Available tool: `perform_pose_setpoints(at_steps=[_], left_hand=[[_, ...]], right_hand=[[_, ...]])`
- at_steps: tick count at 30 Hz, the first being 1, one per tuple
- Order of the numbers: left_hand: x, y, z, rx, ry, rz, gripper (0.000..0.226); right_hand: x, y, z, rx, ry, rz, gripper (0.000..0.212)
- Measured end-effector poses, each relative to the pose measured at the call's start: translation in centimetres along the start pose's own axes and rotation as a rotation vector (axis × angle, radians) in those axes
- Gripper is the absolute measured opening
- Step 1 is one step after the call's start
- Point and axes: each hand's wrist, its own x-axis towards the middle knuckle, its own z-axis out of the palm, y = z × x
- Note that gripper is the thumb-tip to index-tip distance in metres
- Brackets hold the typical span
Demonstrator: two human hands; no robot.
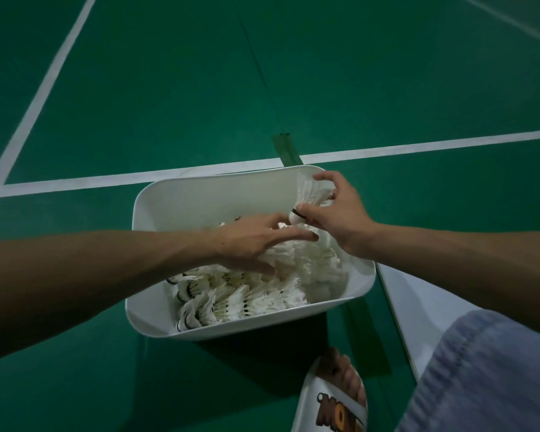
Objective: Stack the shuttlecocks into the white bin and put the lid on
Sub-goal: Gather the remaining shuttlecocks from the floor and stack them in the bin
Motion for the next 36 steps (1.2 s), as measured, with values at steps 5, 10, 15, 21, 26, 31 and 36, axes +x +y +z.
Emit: perform_pose_setpoints(at_steps=[5, 10, 15, 21, 26, 31, 36], left_hand=[[0.6, -0.6, 0.1, -0.073, 0.011, 0.005, 0.068], [-0.5, -2.5, -0.2, -0.147, 0.073, 0.009, 0.062], [-0.8, -3.0, -1.0, -0.176, 0.153, -0.026, 0.063], [-0.5, -2.8, -0.8, -0.172, 0.131, -0.048, 0.068], [-0.5, -3.1, -0.9, -0.19, 0.134, -0.057, 0.072], [-0.4, -2.6, -0.9, -0.217, 0.144, -0.061, 0.075], [-0.4, -2.6, -0.6, -0.225, 0.124, -0.108, 0.075]], right_hand=[[-0.2, -0.1, -0.2, 0.034, 0.0, 0.026, 0.058], [0.2, 0.0, -0.5, 0.037, 0.081, 0.041, 0.056], [-0.6, 0.4, -0.1, 0.043, 0.05, 0.127, 0.037], [-1.2, 0.5, -0.4, 0.109, 0.04, 0.177, 0.018], [-1.6, 0.5, 0.1, 0.18, 0.028, 0.23, 0.014], [-2.4, 0.3, -0.2, 0.261, 0.063, 0.222, 0.016], [-2.6, 0.2, -0.4, 0.287, 0.144, 0.174, 0.016]])
